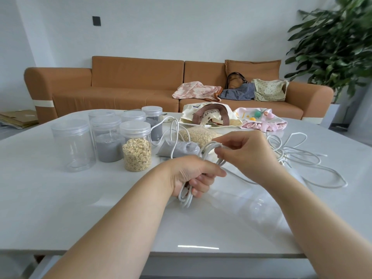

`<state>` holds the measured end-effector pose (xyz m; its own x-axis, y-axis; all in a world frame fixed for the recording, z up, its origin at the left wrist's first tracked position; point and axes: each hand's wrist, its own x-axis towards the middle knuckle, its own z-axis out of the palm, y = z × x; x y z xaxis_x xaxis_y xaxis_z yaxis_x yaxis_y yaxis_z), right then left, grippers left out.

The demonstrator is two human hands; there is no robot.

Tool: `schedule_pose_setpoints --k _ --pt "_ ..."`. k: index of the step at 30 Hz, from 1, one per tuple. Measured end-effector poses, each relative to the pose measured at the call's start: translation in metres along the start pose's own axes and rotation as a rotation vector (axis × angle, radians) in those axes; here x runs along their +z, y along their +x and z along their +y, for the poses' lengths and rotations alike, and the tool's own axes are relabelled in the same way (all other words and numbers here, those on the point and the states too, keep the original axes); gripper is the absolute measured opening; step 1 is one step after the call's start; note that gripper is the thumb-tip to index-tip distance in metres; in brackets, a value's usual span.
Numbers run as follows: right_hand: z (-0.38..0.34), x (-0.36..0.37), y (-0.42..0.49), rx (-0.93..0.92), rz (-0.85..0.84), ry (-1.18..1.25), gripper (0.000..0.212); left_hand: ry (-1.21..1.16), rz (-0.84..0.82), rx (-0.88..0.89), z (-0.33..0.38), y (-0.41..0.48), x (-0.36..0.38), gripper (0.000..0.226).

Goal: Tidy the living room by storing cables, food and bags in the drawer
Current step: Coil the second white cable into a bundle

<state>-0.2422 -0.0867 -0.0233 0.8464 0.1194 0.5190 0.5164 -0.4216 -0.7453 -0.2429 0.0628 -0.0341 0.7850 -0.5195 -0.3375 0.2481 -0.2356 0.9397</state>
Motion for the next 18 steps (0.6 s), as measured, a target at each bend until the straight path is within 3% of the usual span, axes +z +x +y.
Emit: schedule_pose_setpoints --k 6,11,14,18 --pt "0.004 0.002 0.001 0.014 0.052 0.003 0.034 0.012 -0.051 -0.035 0.002 -0.001 0.003 0.037" --pt "0.003 -0.003 0.003 0.018 -0.060 0.088 0.026 -0.008 -0.109 -0.036 -0.001 0.001 -0.003 0.045" --pt "0.011 -0.017 0.009 0.076 -0.111 0.152 0.013 -0.171 -0.142 0.015 0.000 0.000 -0.010 0.046" --pt "0.023 -0.033 0.013 0.114 -0.001 0.123 0.015 -0.403 -0.117 0.127 0.001 -0.001 -0.015 0.042"
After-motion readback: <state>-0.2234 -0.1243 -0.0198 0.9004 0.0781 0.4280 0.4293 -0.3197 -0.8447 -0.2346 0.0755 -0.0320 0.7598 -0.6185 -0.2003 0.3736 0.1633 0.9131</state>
